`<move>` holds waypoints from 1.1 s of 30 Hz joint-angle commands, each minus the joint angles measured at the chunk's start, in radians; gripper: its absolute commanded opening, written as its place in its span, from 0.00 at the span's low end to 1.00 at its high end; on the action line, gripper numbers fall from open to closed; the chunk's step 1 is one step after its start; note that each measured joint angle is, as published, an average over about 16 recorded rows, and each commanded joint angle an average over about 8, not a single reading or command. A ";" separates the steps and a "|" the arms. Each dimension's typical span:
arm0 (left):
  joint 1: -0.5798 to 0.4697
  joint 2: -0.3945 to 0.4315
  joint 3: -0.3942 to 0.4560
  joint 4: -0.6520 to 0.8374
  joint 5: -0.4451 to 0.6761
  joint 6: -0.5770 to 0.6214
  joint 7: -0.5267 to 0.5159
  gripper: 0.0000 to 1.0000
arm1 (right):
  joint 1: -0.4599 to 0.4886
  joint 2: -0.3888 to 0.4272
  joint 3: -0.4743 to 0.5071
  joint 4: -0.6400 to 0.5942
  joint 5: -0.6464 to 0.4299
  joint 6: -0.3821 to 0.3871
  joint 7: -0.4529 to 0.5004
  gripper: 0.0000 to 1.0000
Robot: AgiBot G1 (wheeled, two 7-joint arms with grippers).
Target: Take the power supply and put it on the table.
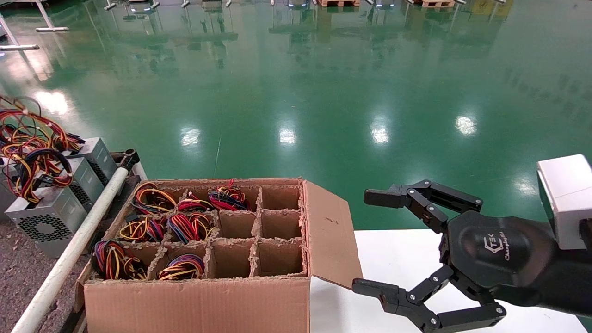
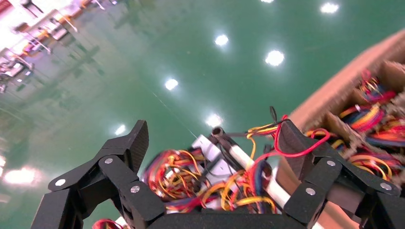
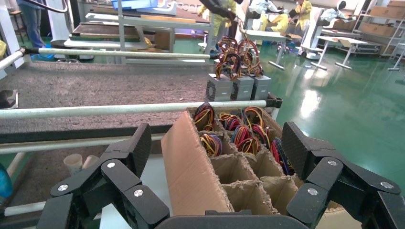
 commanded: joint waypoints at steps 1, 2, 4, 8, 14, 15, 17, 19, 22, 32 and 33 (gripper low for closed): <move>-0.004 -0.002 0.011 -0.003 0.015 0.022 -0.005 1.00 | 0.000 0.000 0.000 0.000 0.000 0.000 0.000 1.00; -0.004 -0.003 0.016 -0.011 0.022 0.029 0.008 1.00 | 0.000 0.000 0.000 0.000 0.000 0.000 0.000 1.00; -0.001 -0.006 0.023 -0.025 0.032 0.042 0.032 1.00 | 0.000 0.000 0.000 0.000 0.000 0.000 0.000 1.00; 0.001 -0.011 0.034 -0.048 0.047 0.069 0.076 1.00 | 0.000 0.000 0.000 0.000 0.000 0.000 0.000 1.00; 0.001 -0.020 0.048 -0.054 0.065 0.096 0.106 1.00 | 0.000 0.000 0.000 0.000 0.000 0.000 0.000 1.00; 0.000 -0.021 0.048 -0.052 0.065 0.095 0.106 1.00 | 0.000 0.000 0.000 0.000 0.000 0.000 0.000 1.00; -0.002 -0.022 0.044 -0.044 0.060 0.086 0.104 1.00 | 0.000 0.000 0.000 0.000 0.000 0.000 0.000 1.00; -0.005 -0.022 0.032 -0.029 0.043 0.072 0.095 1.00 | 0.000 0.000 0.000 0.000 0.000 0.000 0.000 1.00; -0.008 -0.019 -0.002 0.000 -0.006 0.042 0.079 1.00 | 0.000 0.000 0.000 0.000 0.000 0.000 0.000 1.00; 0.013 0.012 -0.162 0.104 -0.236 -0.104 0.055 1.00 | 0.000 0.000 0.000 0.000 0.000 0.000 0.000 1.00; 0.016 0.018 -0.176 0.114 -0.256 -0.114 0.049 1.00 | 0.000 0.000 0.000 0.000 0.000 0.000 0.000 1.00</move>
